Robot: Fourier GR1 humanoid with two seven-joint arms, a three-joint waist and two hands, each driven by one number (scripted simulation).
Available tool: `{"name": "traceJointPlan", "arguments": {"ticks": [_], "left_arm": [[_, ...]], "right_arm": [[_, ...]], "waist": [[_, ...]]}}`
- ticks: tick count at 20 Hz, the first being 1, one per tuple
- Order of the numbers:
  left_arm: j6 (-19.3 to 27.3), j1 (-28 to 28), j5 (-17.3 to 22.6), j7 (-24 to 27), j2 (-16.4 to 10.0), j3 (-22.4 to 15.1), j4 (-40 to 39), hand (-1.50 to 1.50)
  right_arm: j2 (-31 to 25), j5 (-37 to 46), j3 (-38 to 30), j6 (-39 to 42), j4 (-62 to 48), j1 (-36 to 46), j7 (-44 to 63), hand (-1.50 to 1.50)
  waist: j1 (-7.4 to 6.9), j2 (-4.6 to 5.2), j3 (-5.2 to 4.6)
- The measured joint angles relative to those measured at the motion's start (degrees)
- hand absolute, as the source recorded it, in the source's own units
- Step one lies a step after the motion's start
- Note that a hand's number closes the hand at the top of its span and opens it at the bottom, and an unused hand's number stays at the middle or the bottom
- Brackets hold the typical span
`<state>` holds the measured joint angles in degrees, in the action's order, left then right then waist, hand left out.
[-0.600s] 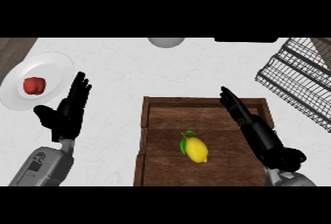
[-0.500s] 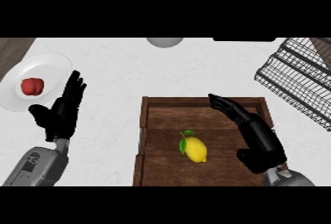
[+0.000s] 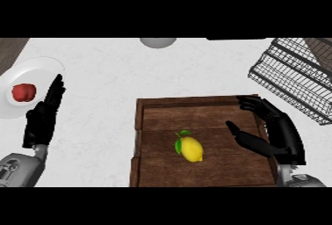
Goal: Pick the lemon from the tray and place it in the tiered basket
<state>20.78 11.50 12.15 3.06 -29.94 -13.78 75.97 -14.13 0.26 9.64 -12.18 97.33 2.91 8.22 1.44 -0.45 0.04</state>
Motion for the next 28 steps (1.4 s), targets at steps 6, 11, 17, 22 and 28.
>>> {"name": "traceJointPlan", "arguments": {"ticks": [6, 11, 17, 22, 28], "left_arm": [[0.09, -1.47, -2.54, -2.54, -0.66, -0.62, 3.26, 0.00], [-0.43, -0.64, -2.98, -3.99, -0.74, -0.64, 3.63, 0.00], [-0.81, -0.16, -3.79, -4.28, 0.13, -0.95, 3.73, 0.00], [-0.97, -0.30, -5.00, -4.80, 0.87, -0.55, 4.27, 0.00], [-1.71, 0.01, -5.69, -5.02, 1.34, 0.22, 4.18, 0.00]], "right_arm": [[-4.02, 8.61, 2.48, -2.64, 13.17, -3.32, 13.24, -1.50], [-13.39, 10.29, 5.52, 7.81, 19.66, -0.77, 25.29, -1.50], [-17.81, 8.35, 10.11, 19.42, 23.27, 10.24, 43.48, -1.50], [-13.97, 7.37, 12.78, 21.94, 19.84, 20.89, 52.49, -1.50], [-8.87, 8.35, 17.24, 22.22, 11.64, 26.06, 55.61, -1.50]], "waist": [[-0.74, 0.14, -0.09], [-1.15, 0.16, -0.22], [-2.20, 0.36, -0.25], [-2.30, 0.41, -0.19], [-2.29, 0.45, -0.16]]}}
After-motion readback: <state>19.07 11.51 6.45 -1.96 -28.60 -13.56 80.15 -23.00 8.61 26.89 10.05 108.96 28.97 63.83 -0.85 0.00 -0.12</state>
